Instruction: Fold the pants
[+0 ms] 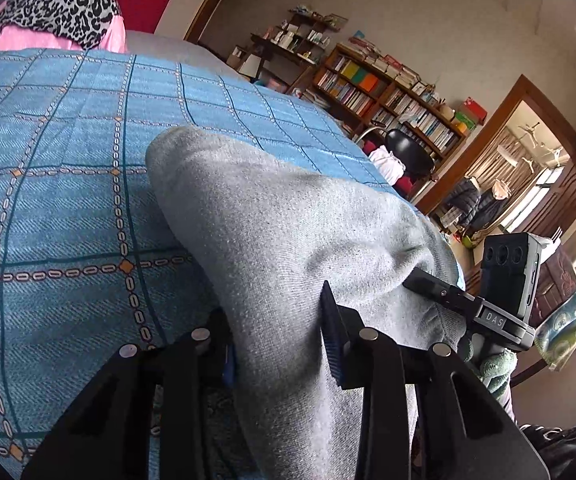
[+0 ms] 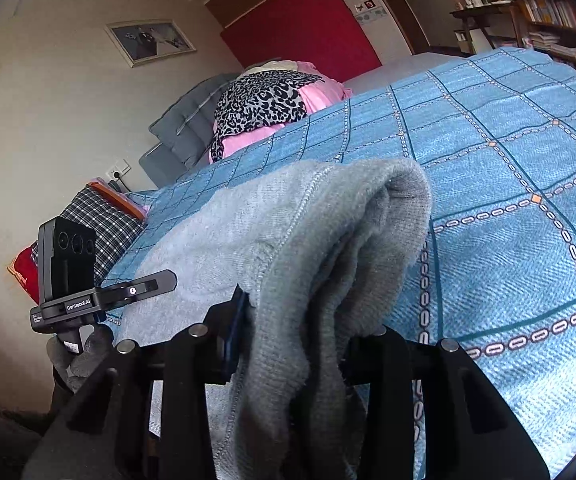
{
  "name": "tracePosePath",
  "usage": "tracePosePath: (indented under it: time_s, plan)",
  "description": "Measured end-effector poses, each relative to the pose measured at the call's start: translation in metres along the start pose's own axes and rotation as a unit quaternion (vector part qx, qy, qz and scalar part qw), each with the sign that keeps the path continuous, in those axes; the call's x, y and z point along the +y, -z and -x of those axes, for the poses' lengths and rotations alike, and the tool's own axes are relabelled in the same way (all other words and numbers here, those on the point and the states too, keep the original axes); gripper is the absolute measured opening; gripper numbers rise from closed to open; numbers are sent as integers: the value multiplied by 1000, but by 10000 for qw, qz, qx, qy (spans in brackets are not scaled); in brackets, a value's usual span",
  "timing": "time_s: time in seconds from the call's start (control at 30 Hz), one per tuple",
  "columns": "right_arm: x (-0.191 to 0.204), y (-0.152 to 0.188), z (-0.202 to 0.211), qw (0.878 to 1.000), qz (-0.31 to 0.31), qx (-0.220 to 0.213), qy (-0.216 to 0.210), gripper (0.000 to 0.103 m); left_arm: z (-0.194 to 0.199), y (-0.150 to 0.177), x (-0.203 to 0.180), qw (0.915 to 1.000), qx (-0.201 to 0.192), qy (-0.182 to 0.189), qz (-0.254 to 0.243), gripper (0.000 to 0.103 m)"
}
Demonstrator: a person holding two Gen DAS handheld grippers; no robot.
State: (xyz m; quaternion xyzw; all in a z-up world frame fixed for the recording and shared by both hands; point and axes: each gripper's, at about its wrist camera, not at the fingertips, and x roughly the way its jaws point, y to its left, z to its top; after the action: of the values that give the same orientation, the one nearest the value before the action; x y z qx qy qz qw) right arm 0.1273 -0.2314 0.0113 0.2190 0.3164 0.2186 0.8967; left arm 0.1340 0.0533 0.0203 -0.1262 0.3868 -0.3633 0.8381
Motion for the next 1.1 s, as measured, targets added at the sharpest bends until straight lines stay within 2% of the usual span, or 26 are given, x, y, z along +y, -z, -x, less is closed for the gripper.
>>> tracePosePath:
  time_s: [0.37, 0.6, 0.83, 1.1]
  plan:
    - [26, -30, -30, 9995, 300, -57, -117, 38, 29, -24, 16, 9991, -312, -302, 2, 33]
    - [18, -40, -21, 9992, 327, -214, -35, 38, 20, -37, 5, 9991, -297, -290, -114, 33]
    - [-17, -53, 11, 9978, 266, -549, 240, 38, -24, -64, -31, 9991, -150, -123, -383, 33]
    - [-81, -76, 55, 9929, 134, -863, 810, 38, -109, -99, -86, 9966, 177, 187, -782, 33]
